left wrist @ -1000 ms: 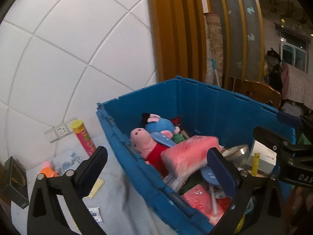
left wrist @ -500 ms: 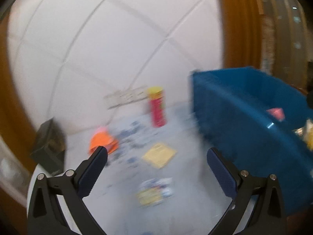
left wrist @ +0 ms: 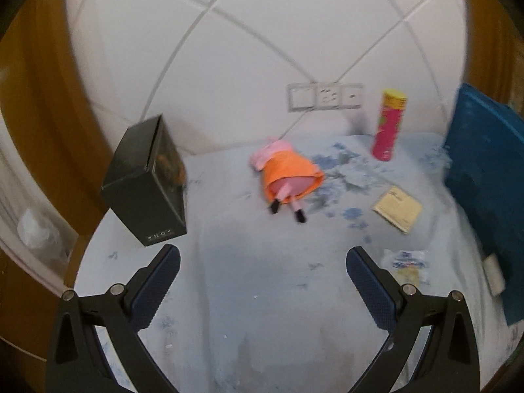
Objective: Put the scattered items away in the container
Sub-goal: 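Move both open tools back to the remaining items on the table, then grasp the pink pig plush with the left tool while the right tool moves toward the wet-wipes pack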
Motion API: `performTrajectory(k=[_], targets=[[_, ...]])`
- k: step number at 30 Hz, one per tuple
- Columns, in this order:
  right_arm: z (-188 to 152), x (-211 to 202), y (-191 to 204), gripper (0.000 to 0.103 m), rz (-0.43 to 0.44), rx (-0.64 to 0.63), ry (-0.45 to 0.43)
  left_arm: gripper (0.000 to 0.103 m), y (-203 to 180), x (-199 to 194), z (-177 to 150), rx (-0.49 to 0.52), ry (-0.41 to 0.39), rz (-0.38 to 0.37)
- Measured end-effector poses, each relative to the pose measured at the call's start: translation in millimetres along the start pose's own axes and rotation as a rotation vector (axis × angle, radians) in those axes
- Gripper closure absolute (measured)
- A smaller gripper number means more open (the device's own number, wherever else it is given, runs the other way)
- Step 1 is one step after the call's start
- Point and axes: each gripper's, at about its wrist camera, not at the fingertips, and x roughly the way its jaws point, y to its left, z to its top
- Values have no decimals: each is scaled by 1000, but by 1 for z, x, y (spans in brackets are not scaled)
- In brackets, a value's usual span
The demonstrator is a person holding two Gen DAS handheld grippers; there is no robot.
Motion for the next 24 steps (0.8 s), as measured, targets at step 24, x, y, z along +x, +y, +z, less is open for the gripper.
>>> performTrajectory(k=[24], targets=[[-1, 273, -51, 0, 18, 30, 259, 0, -69, 340, 122, -67, 267, -27]])
